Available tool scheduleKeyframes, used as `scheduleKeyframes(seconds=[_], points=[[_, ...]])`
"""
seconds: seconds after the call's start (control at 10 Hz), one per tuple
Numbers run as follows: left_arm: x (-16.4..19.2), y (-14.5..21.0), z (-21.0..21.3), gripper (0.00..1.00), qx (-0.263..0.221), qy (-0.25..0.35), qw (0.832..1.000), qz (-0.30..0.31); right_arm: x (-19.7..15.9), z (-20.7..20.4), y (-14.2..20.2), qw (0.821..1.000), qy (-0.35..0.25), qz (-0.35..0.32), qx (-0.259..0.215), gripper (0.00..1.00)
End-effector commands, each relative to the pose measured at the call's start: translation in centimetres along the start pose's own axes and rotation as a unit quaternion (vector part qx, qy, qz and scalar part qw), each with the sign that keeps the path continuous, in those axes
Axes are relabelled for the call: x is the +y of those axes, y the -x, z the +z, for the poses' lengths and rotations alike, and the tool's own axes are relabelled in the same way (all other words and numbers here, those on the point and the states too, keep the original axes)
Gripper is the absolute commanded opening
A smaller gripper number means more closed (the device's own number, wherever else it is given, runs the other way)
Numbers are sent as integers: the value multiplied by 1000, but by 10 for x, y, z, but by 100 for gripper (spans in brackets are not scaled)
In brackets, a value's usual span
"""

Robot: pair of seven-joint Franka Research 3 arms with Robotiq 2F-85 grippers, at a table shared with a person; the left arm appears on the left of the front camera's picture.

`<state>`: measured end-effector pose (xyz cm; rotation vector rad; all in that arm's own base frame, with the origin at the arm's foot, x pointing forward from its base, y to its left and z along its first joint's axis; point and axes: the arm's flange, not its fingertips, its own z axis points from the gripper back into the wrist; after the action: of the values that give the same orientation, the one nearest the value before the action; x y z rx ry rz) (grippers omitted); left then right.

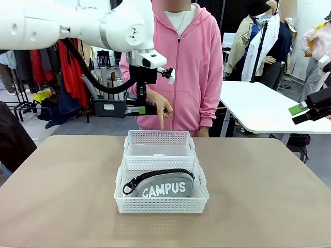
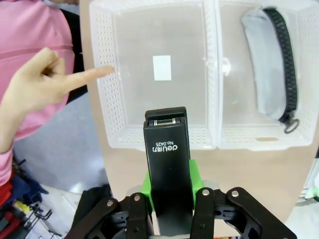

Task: Distribute items into two baskets.
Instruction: Place the picked Stapler into the Organizing basket as instructed by the person.

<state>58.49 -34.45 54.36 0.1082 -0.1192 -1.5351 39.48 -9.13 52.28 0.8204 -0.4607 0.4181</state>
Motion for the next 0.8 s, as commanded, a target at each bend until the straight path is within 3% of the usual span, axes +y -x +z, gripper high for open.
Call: scheduleKeyframes(seconds=[0.0,0.7], points=[[10,-21,-7,0,11,-11,1000,9,2,0,-1,1000,-4,-2,-3,100],[19,-43,-76,0,-25,-38,999,28,2,0,-1,1000,-4,-2,-3,100]])
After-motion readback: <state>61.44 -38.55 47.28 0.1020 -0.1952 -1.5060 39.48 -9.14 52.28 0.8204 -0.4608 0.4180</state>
